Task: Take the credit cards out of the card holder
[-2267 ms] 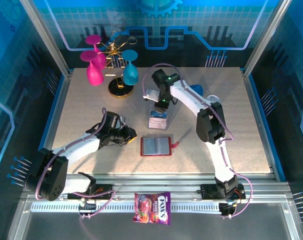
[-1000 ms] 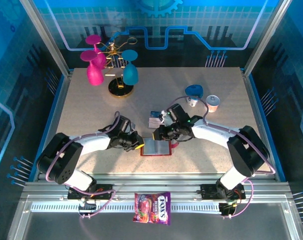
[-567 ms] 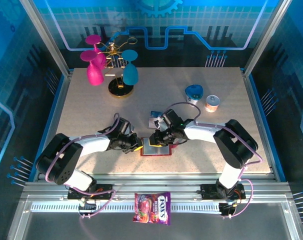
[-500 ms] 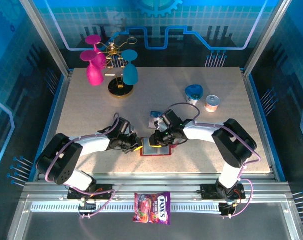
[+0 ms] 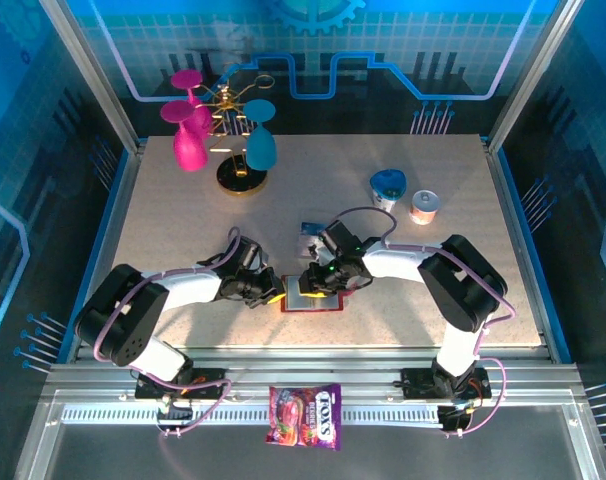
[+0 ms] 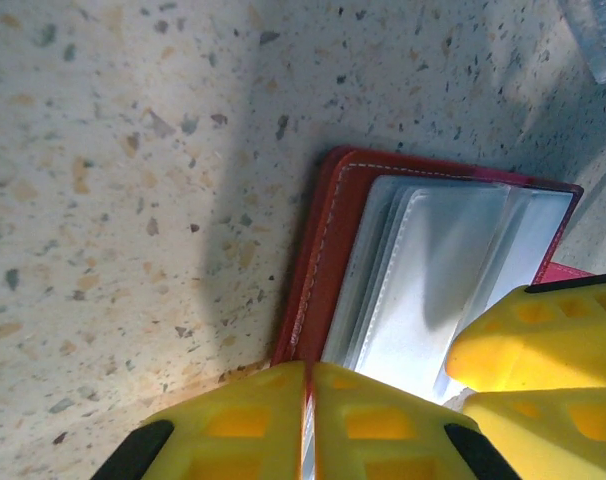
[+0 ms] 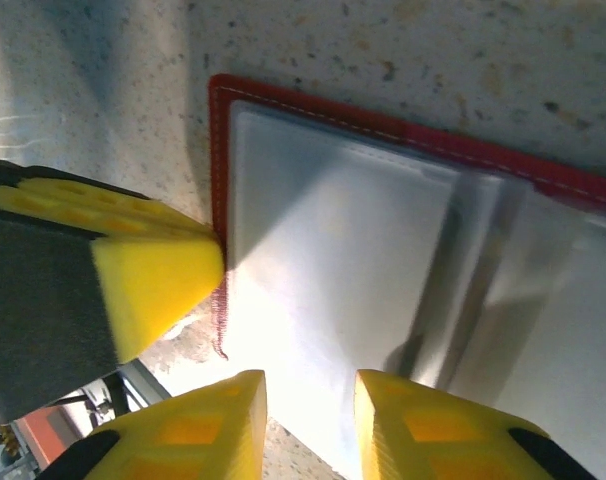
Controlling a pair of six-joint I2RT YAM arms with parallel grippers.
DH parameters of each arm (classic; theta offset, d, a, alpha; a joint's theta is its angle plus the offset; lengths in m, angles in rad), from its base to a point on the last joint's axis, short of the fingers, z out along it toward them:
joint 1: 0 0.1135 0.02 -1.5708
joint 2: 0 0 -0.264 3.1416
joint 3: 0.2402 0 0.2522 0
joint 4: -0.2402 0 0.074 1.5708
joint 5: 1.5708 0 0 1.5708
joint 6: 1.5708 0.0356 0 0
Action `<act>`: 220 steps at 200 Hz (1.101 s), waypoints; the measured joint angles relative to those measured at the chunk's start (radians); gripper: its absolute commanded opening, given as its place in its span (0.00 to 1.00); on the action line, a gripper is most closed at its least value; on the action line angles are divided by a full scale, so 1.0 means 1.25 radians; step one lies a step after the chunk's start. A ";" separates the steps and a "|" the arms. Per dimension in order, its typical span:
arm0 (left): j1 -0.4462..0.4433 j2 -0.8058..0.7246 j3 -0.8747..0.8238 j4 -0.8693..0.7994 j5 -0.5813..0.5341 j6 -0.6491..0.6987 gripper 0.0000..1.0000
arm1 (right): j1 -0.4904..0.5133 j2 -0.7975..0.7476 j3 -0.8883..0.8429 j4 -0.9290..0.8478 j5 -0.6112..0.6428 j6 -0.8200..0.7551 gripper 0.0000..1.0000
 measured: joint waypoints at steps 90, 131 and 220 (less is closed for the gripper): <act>0.000 0.005 0.000 0.000 -0.002 0.000 0.11 | 0.000 0.000 0.009 -0.042 0.032 -0.010 0.32; 0.000 -0.004 0.000 -0.007 -0.002 0.000 0.15 | 0.000 0.000 0.004 -0.033 0.031 -0.009 0.30; -0.002 -0.071 0.001 -0.006 -0.007 -0.028 0.23 | -0.009 -0.005 -0.044 0.052 0.000 0.007 0.27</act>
